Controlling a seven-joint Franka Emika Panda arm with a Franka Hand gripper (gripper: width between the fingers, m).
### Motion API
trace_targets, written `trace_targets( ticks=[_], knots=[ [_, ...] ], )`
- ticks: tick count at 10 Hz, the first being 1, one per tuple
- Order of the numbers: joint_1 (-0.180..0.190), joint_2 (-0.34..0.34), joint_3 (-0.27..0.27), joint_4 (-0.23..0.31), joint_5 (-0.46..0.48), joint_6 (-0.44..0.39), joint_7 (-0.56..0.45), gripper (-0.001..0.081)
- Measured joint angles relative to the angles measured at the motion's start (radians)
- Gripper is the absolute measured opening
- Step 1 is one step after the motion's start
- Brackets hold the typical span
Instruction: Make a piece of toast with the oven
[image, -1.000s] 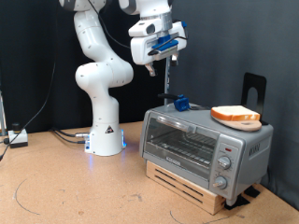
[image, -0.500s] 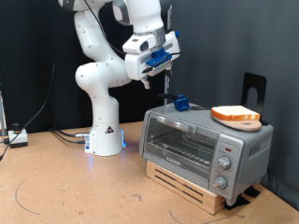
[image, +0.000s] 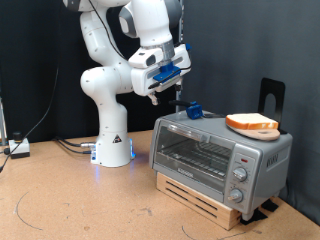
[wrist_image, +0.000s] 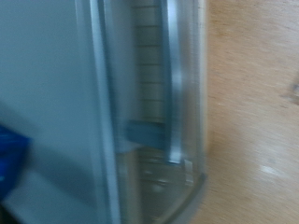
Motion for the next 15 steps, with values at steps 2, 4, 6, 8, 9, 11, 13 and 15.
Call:
trace_targets(
  ticks=[2, 4, 6, 8, 9, 11, 13, 15],
  knots=[
    [0.04, 0.0, -0.062, 0.019, 0.153, -0.024, -0.098, 0.0809],
    [0.044, 0.015, -0.057, 0.014, 0.16, -0.011, -0.094, 0.0809],
    [0.039, 0.054, -0.033, -0.017, 0.101, 0.029, -0.068, 0.0809],
    [0.036, 0.104, -0.018, -0.057, 0.062, 0.091, -0.055, 0.0809],
    [0.036, 0.125, -0.017, -0.074, 0.056, 0.122, -0.061, 0.0809],
    [0.037, 0.149, -0.016, -0.105, 0.051, 0.157, -0.082, 0.0809],
    [0.037, 0.154, -0.014, -0.133, 0.046, 0.176, -0.104, 0.0809],
    [0.036, 0.157, -0.009, -0.16, 0.033, 0.219, -0.106, 0.0809]
  ],
)
